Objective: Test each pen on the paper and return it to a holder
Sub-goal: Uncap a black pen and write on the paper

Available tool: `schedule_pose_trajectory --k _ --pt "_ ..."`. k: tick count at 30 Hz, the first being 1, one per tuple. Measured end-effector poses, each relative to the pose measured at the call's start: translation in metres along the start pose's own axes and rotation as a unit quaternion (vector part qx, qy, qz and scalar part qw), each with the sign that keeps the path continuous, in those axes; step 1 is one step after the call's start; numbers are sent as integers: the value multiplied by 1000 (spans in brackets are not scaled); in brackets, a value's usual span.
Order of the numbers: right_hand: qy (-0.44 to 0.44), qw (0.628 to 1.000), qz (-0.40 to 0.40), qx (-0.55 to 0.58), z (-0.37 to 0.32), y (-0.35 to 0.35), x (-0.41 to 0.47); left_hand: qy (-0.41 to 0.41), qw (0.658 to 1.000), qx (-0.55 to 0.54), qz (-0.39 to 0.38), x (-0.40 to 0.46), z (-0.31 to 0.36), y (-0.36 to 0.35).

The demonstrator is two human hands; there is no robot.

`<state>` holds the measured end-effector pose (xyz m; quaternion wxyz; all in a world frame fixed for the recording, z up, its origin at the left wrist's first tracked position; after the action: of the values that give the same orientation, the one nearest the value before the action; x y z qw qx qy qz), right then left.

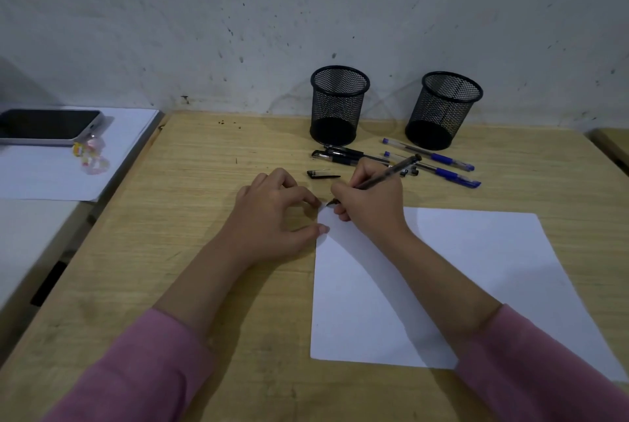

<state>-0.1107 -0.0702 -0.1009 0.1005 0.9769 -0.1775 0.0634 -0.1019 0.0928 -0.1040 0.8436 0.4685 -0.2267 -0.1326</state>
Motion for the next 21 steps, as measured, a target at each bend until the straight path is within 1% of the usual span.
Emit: schedule_pose_trajectory --k 9,21 --pt "18 1000 19 -12 0 0 0 -3 1000 14 -2 1 0 -2" --pt "-2 999 33 -2 0 1 0 -10 1000 20 -3 1 0 -1"
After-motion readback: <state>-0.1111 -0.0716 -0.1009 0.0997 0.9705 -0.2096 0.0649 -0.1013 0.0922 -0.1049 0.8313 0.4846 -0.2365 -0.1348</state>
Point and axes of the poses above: each hand's wrist, its own x-axis towards the middle knuckle, its own y-axis out of the back of the hand, z = x × y, the point moved 3 cm from there along x, towards the middle knuckle, and after that the axes turned 2 degrees about z, right-handed, at the moved point
